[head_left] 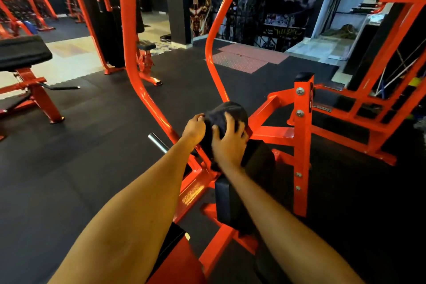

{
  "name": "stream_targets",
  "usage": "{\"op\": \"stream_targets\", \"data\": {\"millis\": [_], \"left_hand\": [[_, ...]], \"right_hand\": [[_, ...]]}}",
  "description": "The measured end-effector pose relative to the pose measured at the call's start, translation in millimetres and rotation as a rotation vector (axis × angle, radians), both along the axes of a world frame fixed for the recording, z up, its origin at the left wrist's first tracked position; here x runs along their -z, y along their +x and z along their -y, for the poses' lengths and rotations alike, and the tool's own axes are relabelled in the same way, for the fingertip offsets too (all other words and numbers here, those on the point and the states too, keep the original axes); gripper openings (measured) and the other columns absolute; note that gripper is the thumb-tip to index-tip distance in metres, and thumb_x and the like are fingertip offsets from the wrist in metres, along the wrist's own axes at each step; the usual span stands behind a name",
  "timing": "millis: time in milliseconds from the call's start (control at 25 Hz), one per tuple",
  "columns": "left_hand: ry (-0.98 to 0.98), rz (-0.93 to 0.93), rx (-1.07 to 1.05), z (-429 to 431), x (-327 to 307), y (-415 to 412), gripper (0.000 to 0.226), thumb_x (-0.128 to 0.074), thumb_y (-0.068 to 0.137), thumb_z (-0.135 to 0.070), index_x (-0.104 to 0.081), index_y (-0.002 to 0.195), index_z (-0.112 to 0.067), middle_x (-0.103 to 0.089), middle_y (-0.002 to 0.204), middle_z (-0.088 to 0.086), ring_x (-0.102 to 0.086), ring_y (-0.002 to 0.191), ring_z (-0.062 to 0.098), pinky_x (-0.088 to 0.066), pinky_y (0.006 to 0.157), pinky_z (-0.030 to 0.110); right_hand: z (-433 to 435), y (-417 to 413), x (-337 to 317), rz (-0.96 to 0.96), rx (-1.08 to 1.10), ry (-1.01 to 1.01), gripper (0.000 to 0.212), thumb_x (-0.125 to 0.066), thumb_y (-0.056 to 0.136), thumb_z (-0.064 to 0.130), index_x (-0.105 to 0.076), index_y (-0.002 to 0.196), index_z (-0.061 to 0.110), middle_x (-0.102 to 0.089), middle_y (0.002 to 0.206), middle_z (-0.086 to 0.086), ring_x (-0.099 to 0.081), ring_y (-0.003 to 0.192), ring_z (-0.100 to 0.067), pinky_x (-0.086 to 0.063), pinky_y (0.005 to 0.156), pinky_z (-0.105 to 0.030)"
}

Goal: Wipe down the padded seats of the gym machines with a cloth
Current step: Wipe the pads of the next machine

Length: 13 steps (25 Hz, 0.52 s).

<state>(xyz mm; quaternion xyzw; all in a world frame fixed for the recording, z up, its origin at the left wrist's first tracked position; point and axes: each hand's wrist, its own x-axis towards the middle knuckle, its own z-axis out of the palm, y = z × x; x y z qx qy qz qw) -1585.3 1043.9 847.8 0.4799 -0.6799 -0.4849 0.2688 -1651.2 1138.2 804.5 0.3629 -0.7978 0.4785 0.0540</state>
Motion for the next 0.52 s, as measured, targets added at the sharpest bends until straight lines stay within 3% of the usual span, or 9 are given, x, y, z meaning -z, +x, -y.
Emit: {"op": "stream_targets", "data": {"millis": [120, 280, 440, 520], "left_hand": [[0.016, -0.028, 0.02, 5.5, 5.3, 2.3, 0.041, -0.036, 0.108, -0.02, -0.052, 0.146, -0.019, -0.053, 0.147, 0.008, -0.048, 0.136, 0.027, -0.036, 0.116, 0.037], [-0.018, 0.009, 0.054, 10.2, 9.0, 0.1, 0.041, -0.035, 0.11, -0.024, -0.05, 0.147, -0.017, -0.051, 0.149, 0.008, -0.045, 0.139, 0.023, -0.032, 0.119, 0.034], [-0.067, 0.064, 0.06, 4.5, 6.1, 0.3, 0.043, -0.03, 0.111, -0.027, -0.049, 0.149, -0.02, -0.05, 0.149, 0.007, -0.044, 0.139, 0.023, -0.031, 0.114, 0.03], [-0.109, 0.112, 0.034, 0.9, 4.8, -1.2, 0.044, -0.028, 0.11, -0.032, -0.051, 0.148, -0.026, -0.056, 0.144, 0.008, -0.053, 0.13, 0.024, -0.039, 0.105, 0.028]], "right_hand": [[-15.7, 10.7, 10.2, -0.047, -0.083, -0.048, 0.054, -0.05, 0.094, 0.047, -0.049, 0.146, 0.031, -0.044, 0.15, -0.017, -0.044, 0.134, -0.042, -0.044, 0.105, -0.055], [12.2, -52.6, 11.6, -0.036, -0.04, -0.02, 0.049, -0.052, 0.096, 0.043, -0.054, 0.143, 0.029, -0.044, 0.151, -0.016, -0.044, 0.134, -0.044, -0.04, 0.11, -0.053], [40.0, -108.0, -12.2, 0.396, -0.022, -0.052, 0.053, -0.056, 0.099, 0.037, -0.045, 0.15, 0.029, -0.039, 0.155, -0.014, -0.04, 0.138, -0.044, -0.034, 0.113, -0.049], [32.9, -86.2, -14.5, 0.427, -0.02, -0.055, 0.054, -0.055, 0.099, 0.043, -0.044, 0.151, 0.032, -0.037, 0.156, -0.015, -0.039, 0.138, -0.045, -0.034, 0.114, -0.051]]}}
